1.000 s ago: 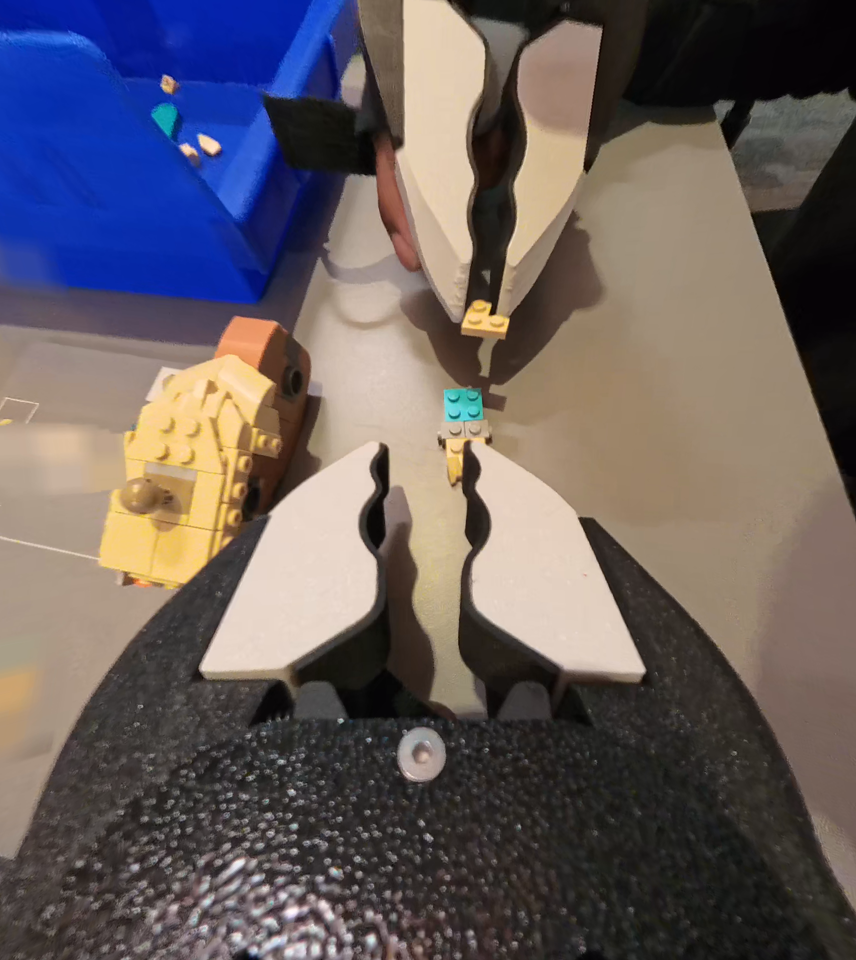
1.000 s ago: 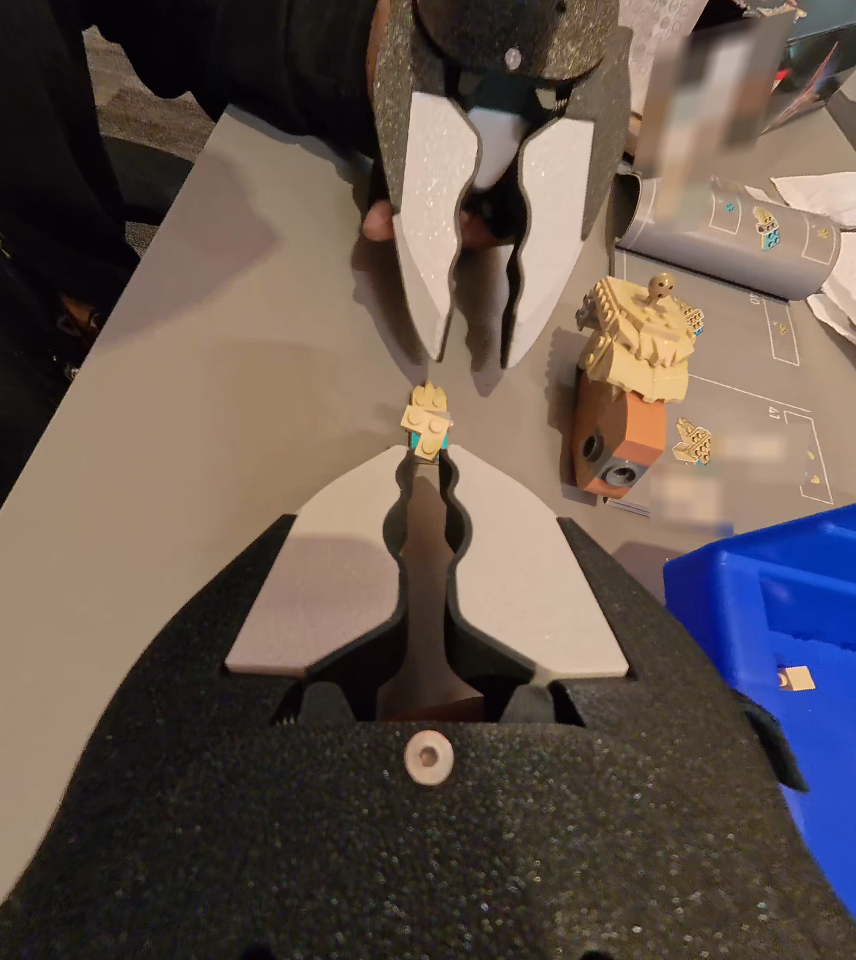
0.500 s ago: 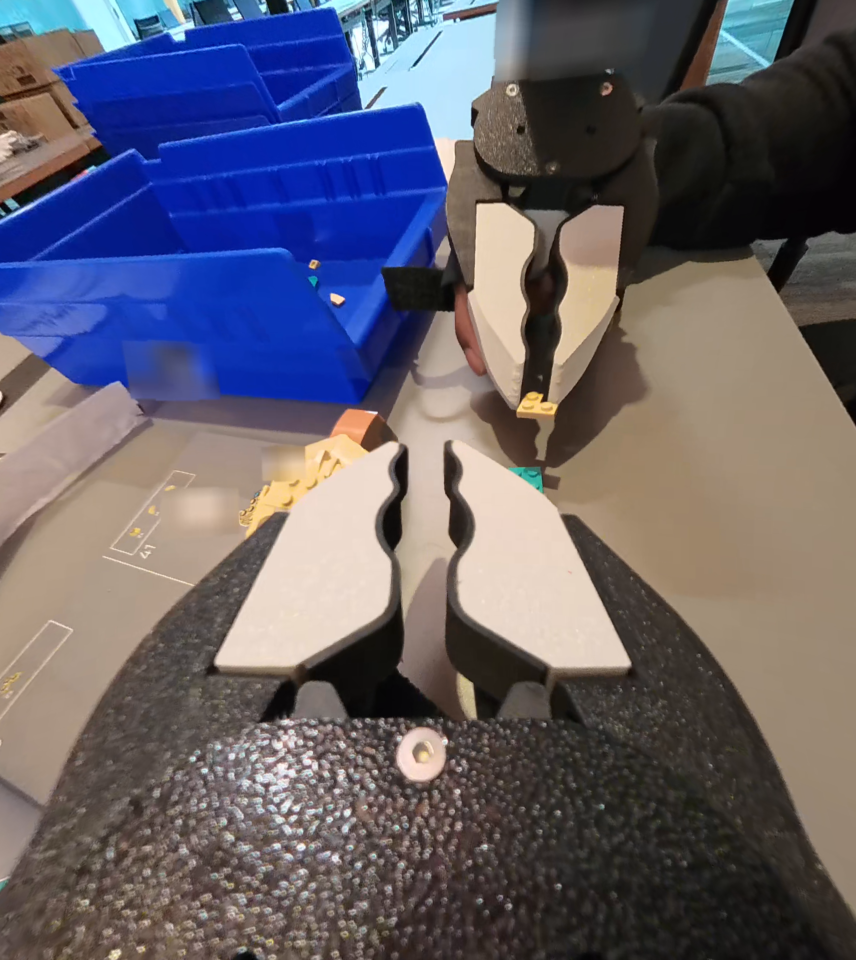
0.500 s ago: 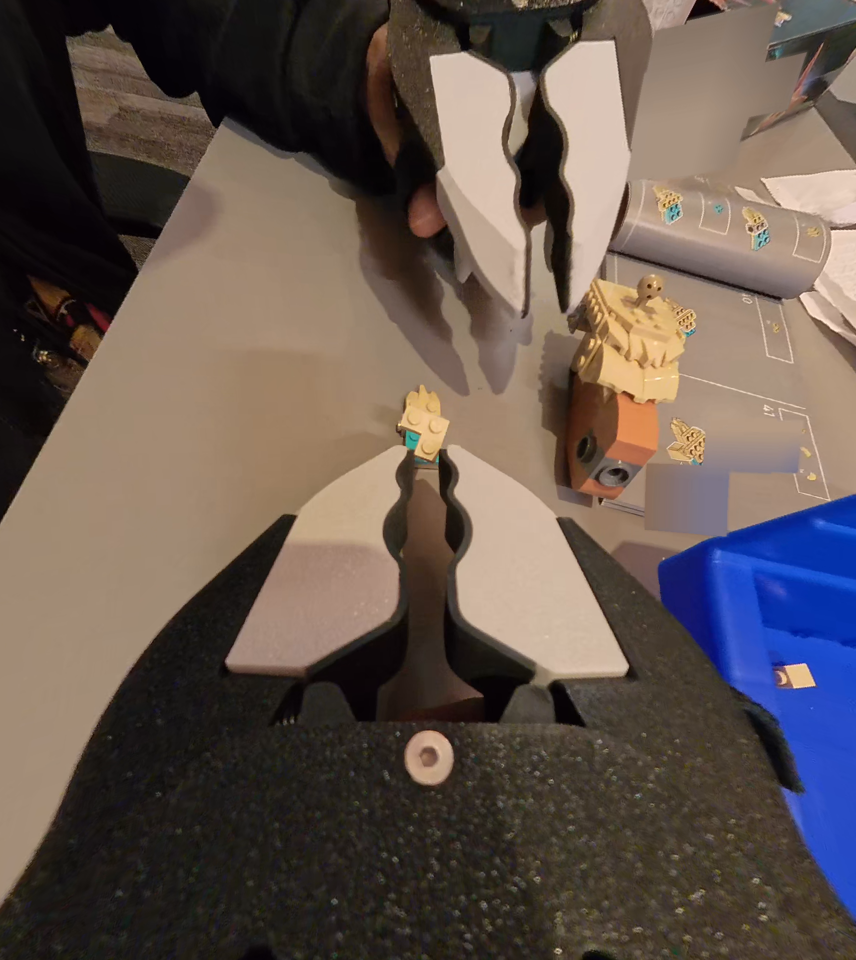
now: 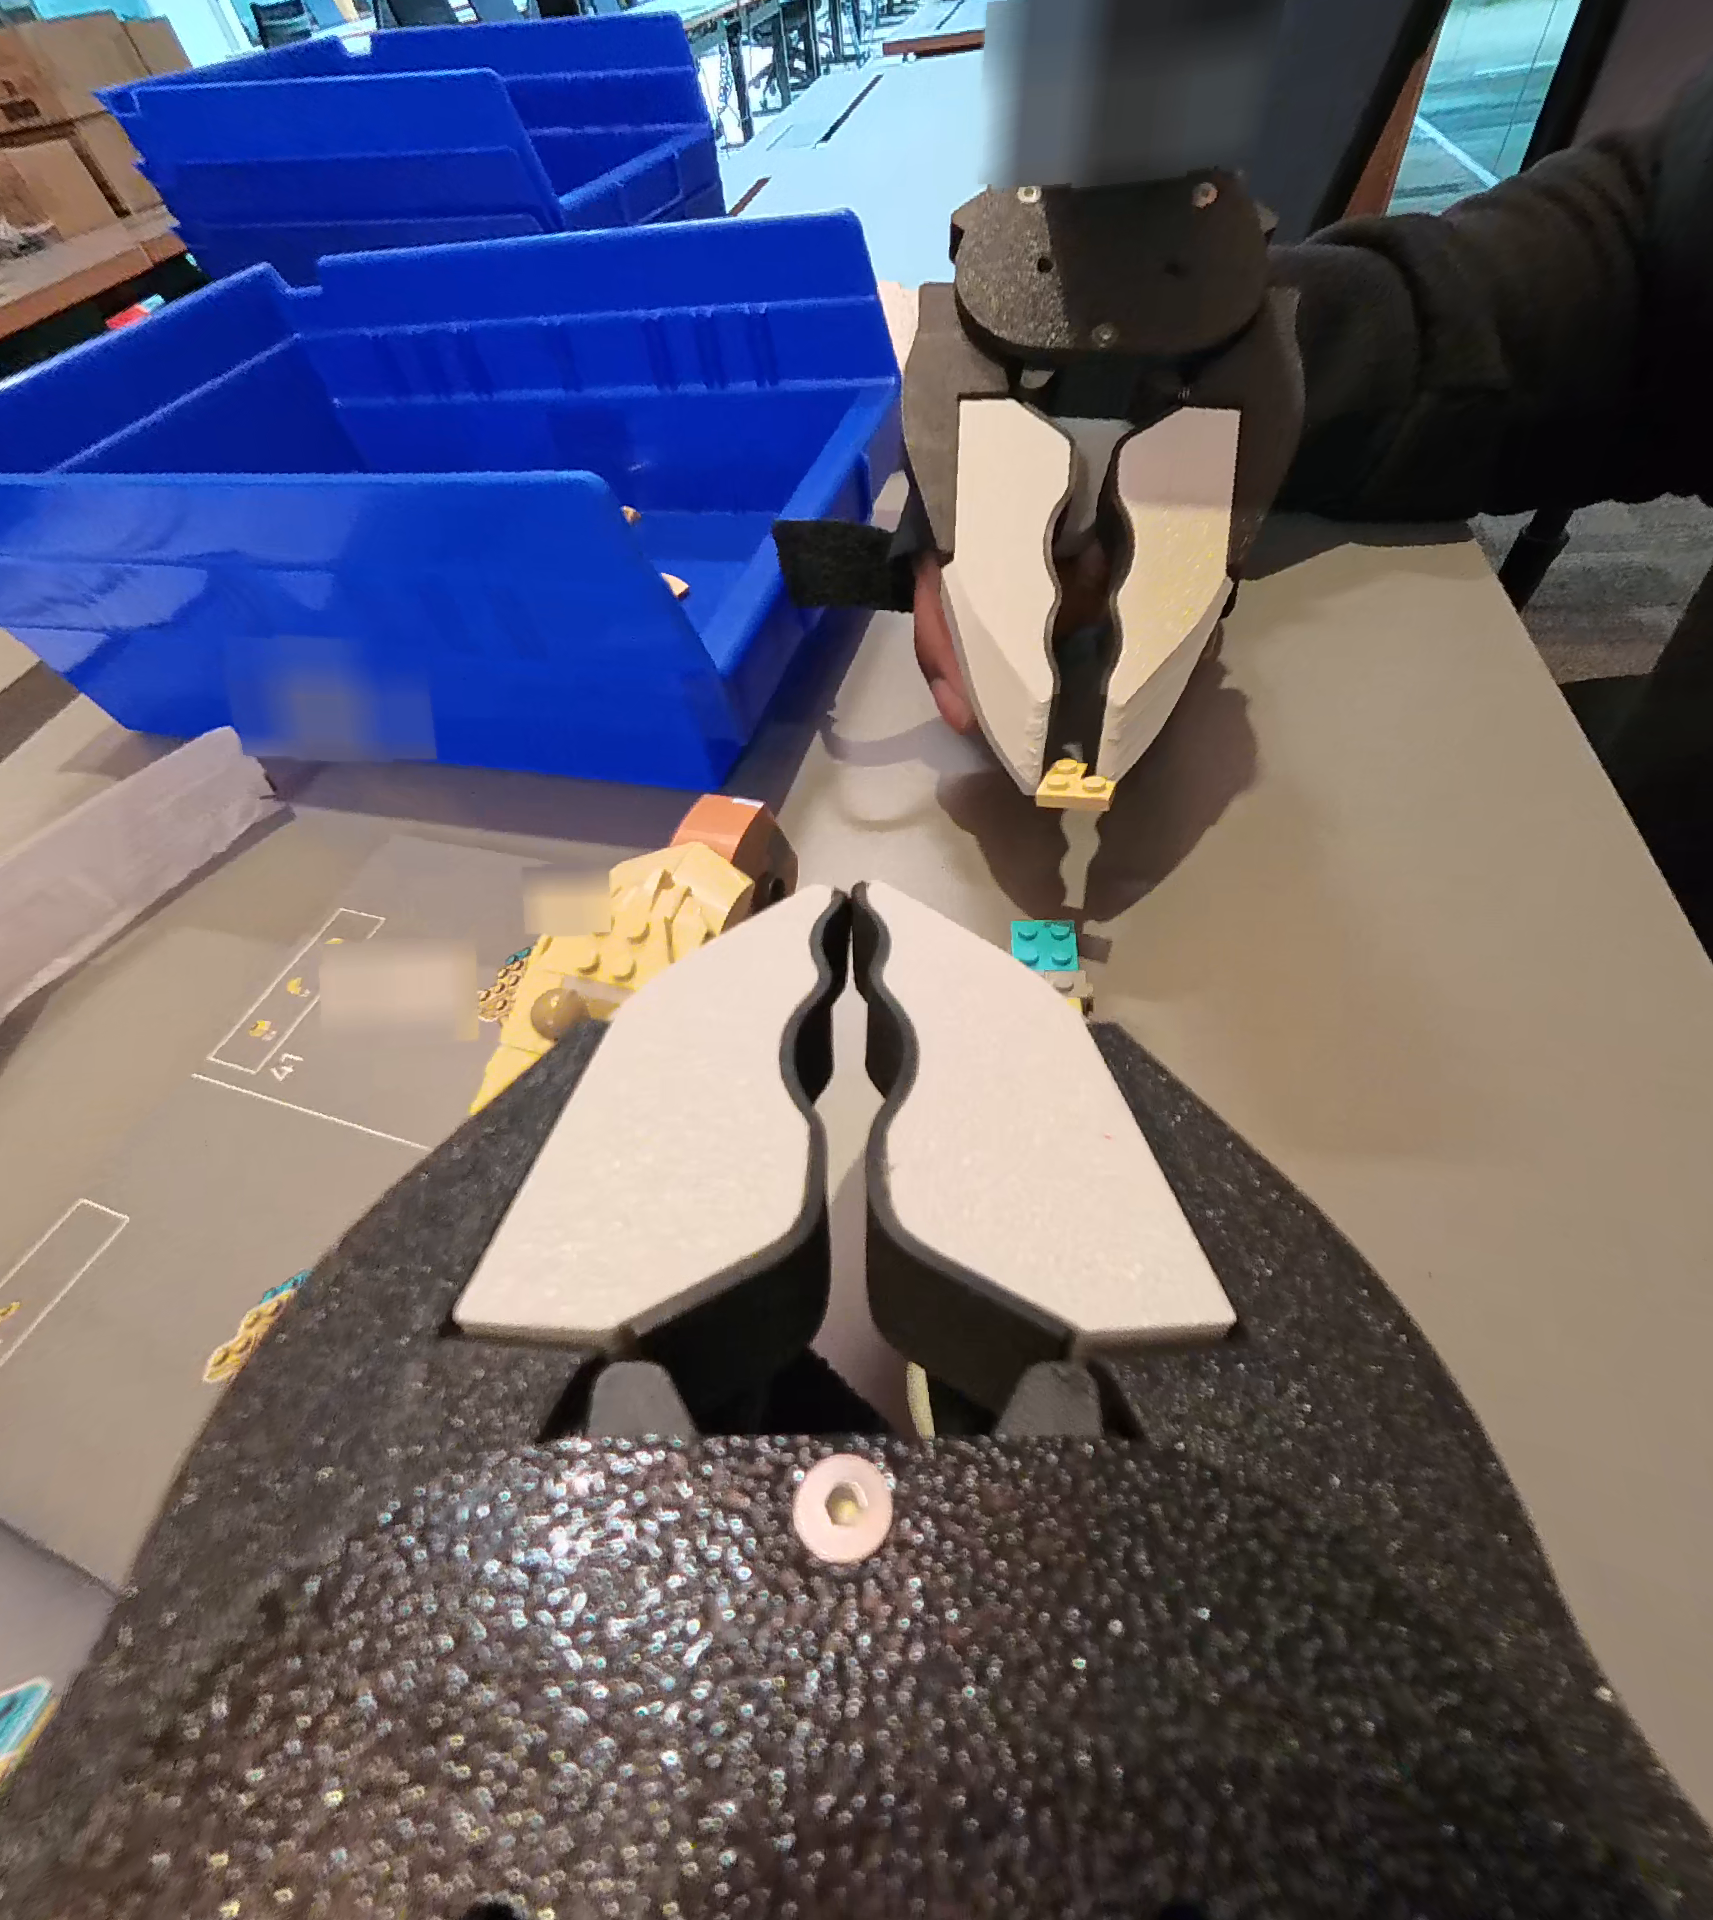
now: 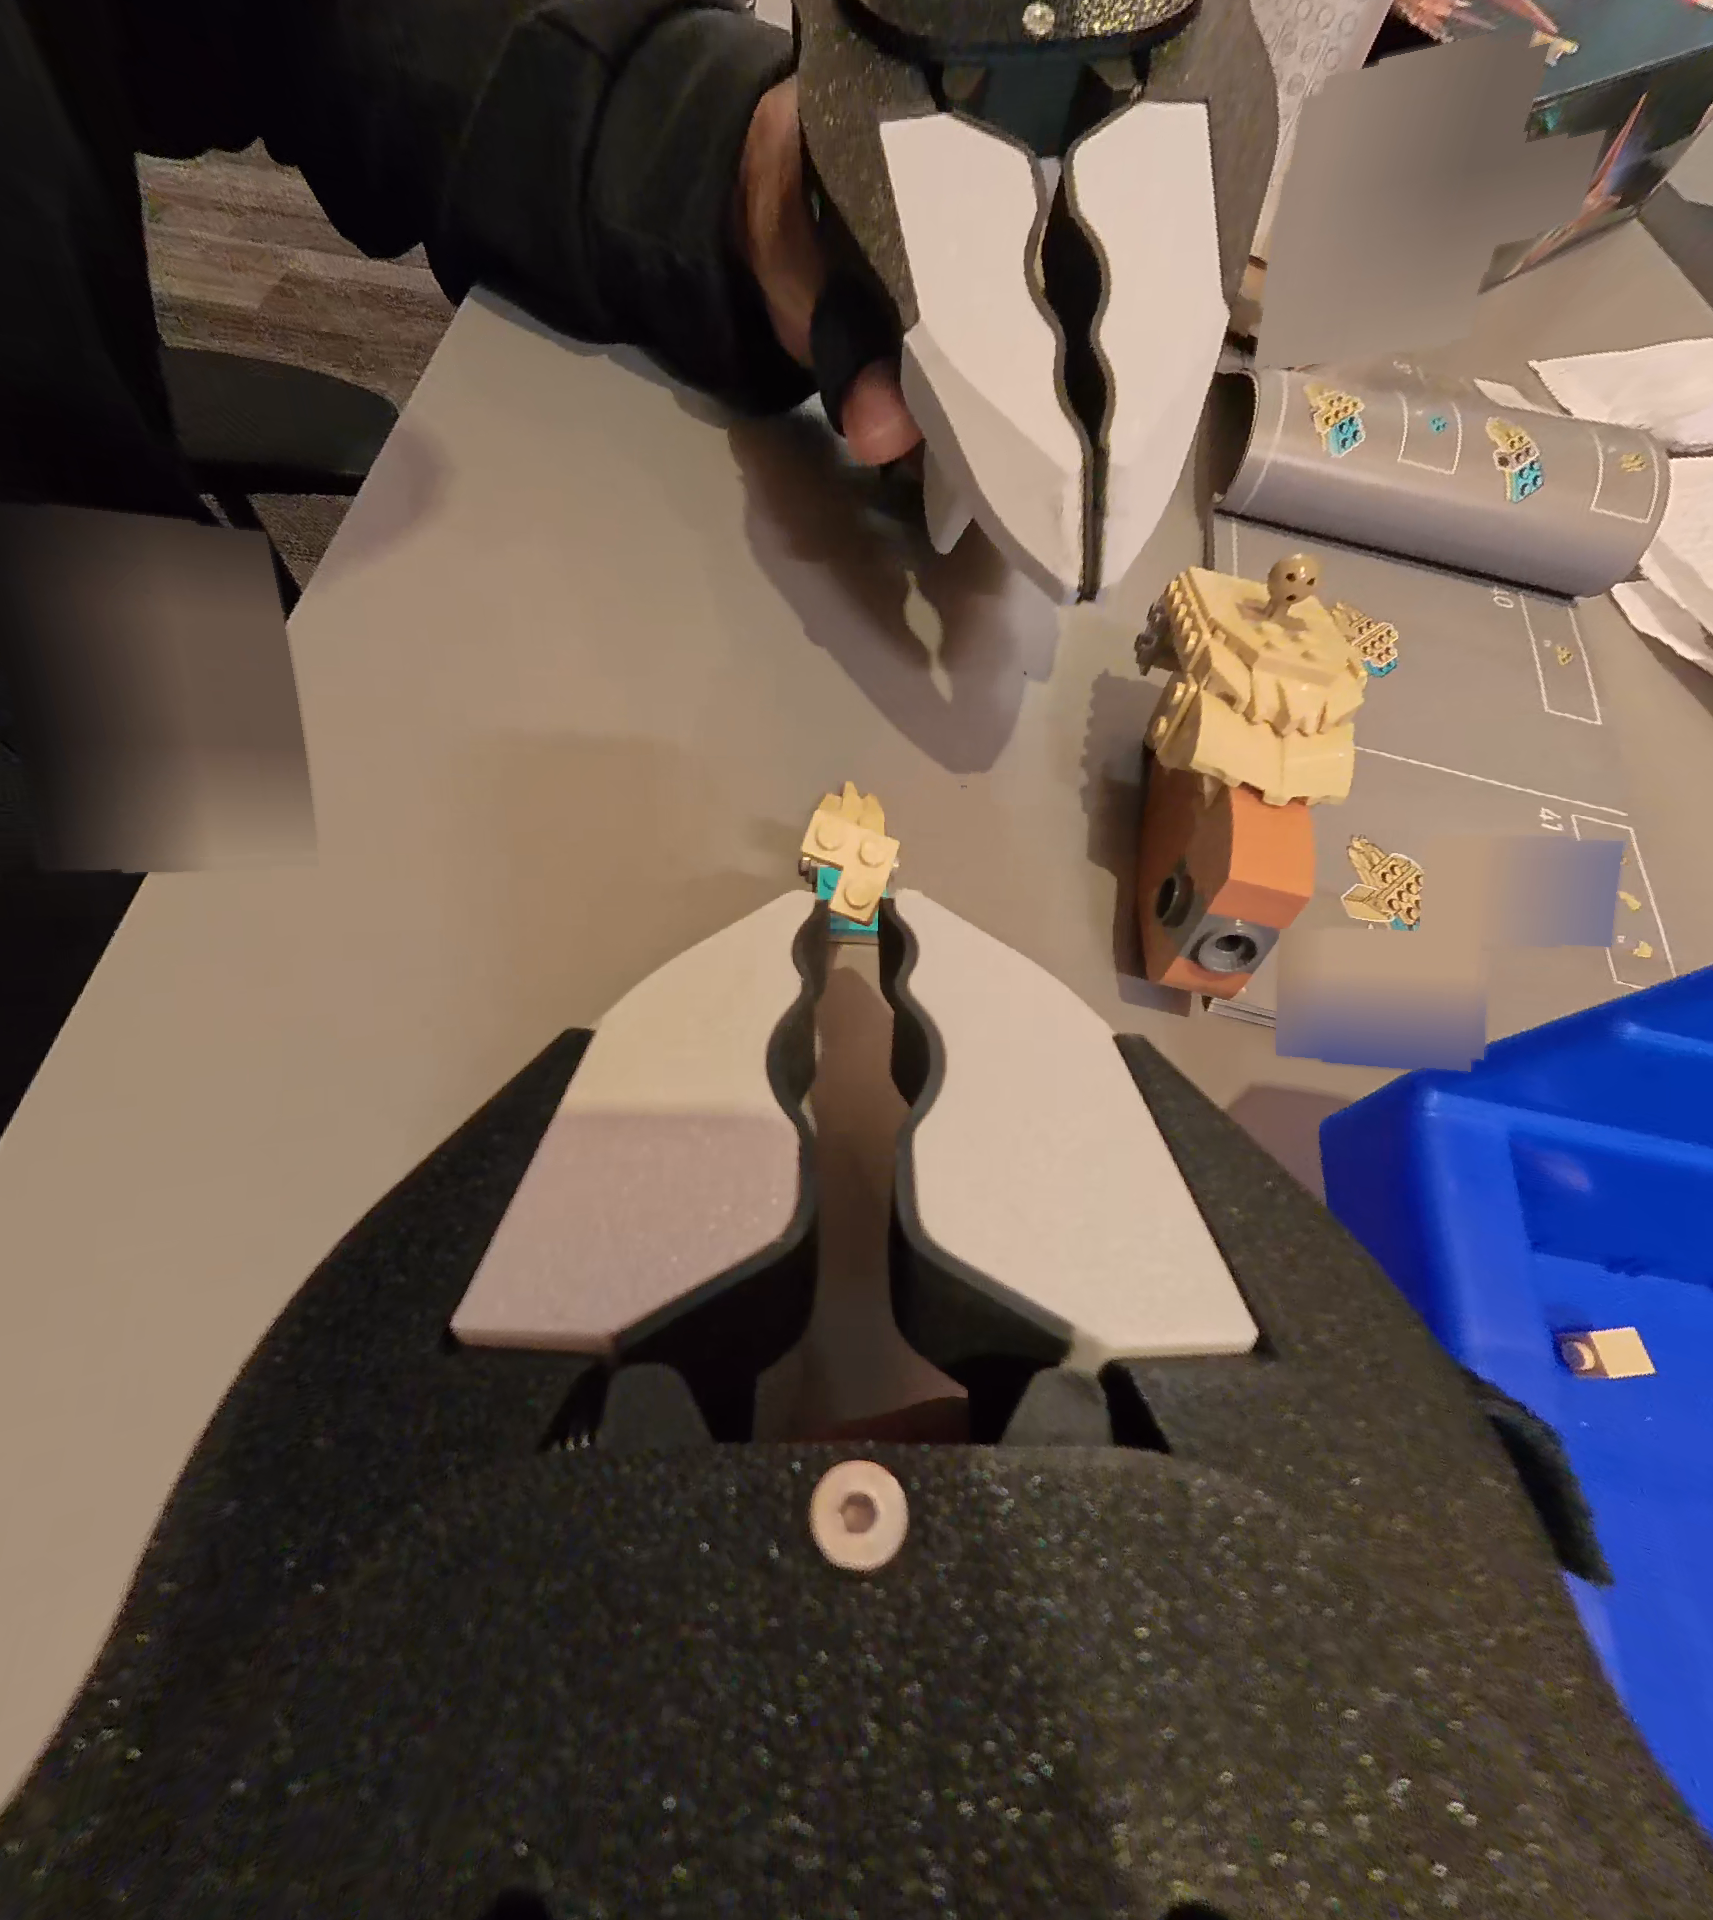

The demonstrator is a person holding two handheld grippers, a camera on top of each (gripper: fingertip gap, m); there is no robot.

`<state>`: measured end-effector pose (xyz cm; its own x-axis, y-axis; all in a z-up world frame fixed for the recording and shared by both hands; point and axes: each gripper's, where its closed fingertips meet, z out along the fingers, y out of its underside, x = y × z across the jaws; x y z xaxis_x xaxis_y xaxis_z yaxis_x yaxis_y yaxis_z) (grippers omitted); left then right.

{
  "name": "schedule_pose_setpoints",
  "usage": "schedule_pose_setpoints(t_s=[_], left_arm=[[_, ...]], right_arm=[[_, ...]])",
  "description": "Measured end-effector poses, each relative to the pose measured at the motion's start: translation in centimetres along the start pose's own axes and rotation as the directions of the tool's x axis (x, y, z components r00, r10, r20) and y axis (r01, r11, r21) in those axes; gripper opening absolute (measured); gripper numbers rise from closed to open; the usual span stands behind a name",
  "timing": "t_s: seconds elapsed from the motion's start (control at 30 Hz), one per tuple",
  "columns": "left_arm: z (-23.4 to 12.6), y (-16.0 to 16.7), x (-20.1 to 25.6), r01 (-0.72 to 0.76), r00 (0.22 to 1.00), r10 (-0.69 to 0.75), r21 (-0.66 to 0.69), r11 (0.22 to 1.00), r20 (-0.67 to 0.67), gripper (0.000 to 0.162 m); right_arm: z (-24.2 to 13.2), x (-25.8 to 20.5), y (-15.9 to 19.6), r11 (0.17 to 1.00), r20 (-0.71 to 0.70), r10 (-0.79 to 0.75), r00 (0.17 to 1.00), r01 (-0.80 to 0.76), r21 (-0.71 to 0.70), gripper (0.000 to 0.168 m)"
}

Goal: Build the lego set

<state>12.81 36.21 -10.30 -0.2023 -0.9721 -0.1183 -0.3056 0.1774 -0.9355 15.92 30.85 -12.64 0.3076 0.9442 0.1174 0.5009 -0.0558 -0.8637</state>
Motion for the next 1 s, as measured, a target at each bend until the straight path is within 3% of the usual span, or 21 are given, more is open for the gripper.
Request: schedule_pose_setpoints(t_s=[1.0], left_arm=[[-0.2, 2.2, 0.0, 0.018, 1.0, -0.014, -0.14, 0.99, 0.024, 0.0]], right_arm=[[-0.5, 0.4, -0.4, 0.999, -0.014, 0.029, 0.999, -0.029, 0.042, 0.008]])
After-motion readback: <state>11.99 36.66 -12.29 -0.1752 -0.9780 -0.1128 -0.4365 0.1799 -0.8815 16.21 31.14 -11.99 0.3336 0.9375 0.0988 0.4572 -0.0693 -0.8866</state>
